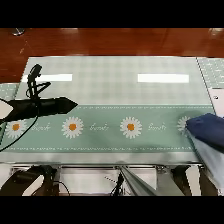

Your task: Fold the shirts.

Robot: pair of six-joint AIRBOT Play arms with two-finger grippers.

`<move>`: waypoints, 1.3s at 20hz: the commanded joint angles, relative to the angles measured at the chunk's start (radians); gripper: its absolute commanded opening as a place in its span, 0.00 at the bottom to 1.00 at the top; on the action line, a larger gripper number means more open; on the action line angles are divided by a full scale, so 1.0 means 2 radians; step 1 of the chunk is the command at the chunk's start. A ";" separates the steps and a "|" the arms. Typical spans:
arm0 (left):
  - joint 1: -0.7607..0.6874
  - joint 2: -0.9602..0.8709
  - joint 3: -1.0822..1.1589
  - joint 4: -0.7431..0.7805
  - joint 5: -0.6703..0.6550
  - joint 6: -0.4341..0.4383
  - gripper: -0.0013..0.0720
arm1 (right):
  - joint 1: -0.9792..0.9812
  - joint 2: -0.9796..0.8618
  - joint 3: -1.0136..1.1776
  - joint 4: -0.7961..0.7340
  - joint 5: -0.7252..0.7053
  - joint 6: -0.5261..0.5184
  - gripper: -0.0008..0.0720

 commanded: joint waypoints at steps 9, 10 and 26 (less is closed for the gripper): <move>0.012 -0.026 0.085 0.000 0.134 0.001 0.04 | -0.001 -0.076 0.023 0.403 -0.100 -0.028 0.05; 0.013 -0.040 0.122 0.001 0.133 0.001 0.04 | 0.035 -0.090 0.032 0.496 -0.143 -0.065 0.05; -0.032 -0.239 0.217 0.219 -0.060 -0.079 0.05 | 0.647 -0.365 0.036 0.044 -0.337 0.047 0.05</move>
